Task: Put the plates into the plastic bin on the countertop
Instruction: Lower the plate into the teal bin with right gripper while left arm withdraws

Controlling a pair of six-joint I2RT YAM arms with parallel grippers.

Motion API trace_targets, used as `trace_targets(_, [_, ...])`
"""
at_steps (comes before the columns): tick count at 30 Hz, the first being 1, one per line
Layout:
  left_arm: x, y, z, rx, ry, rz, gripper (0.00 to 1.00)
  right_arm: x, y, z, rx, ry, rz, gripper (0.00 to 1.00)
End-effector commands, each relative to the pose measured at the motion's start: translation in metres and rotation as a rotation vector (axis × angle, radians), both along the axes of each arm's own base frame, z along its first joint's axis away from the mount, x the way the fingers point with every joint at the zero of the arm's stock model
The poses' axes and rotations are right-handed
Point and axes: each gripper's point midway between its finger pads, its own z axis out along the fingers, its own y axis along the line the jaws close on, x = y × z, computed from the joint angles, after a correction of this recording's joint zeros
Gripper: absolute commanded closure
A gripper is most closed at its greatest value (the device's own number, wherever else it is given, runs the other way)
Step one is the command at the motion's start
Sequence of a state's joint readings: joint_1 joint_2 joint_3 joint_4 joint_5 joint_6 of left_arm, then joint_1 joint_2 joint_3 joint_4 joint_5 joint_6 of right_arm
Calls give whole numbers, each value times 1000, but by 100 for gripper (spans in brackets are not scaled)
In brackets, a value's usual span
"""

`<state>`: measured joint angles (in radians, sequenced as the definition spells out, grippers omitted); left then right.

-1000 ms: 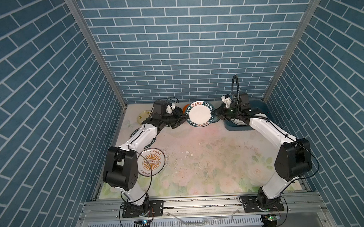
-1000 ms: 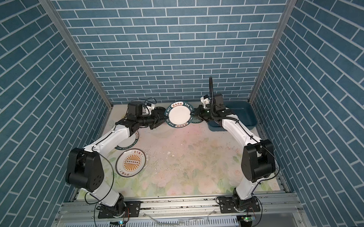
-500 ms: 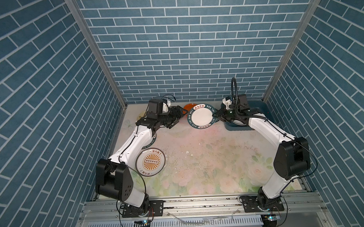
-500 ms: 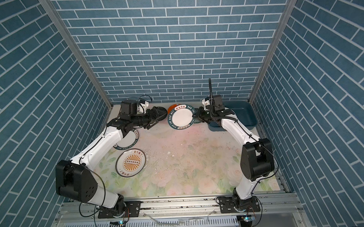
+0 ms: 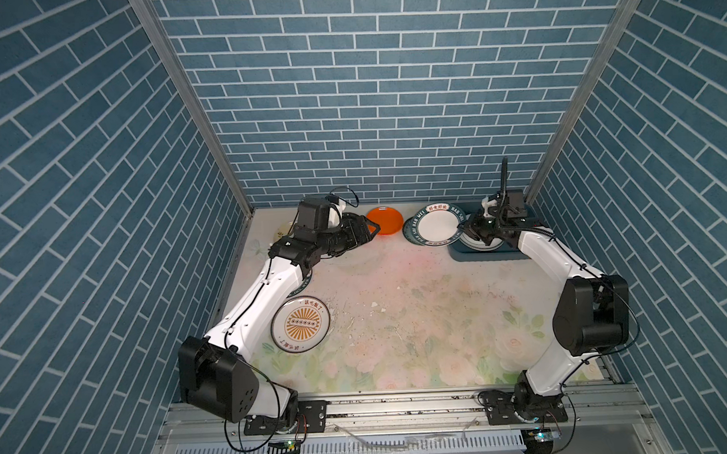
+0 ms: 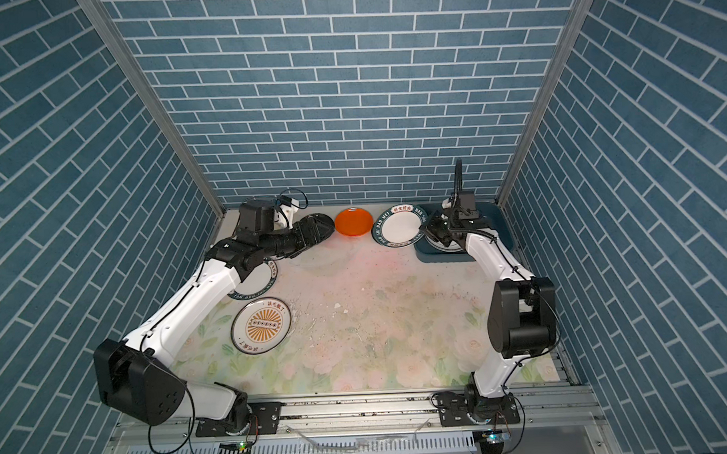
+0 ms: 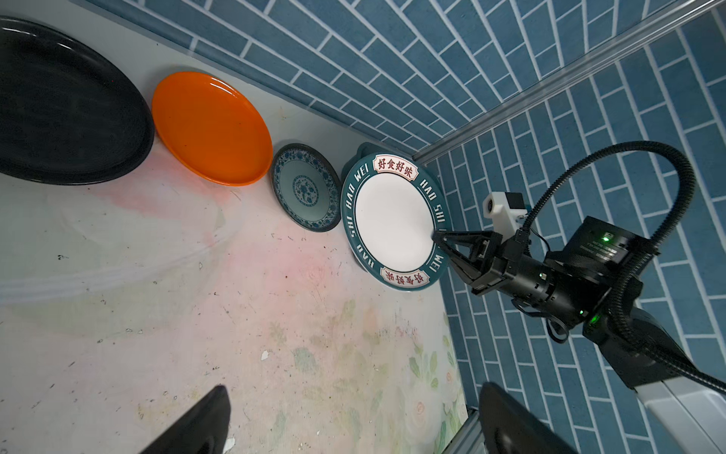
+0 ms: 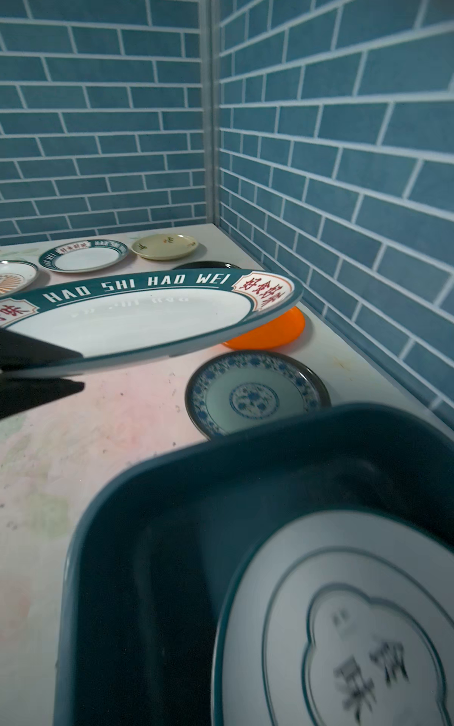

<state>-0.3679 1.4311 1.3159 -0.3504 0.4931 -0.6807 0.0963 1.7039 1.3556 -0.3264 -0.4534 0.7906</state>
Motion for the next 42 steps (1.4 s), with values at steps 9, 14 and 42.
trace_targets(9, [16,-15,22,-8,-117,-22,0,29,-90,-10,-11,-29,-250,100])
trace_targets(14, [20,-14,20,6,-117,-4,0,38,-119,-36,12,34,-347,100])
trace_targets(42, [42,-17,21,15,-113,30,0,81,-150,-90,-46,70,-365,100])
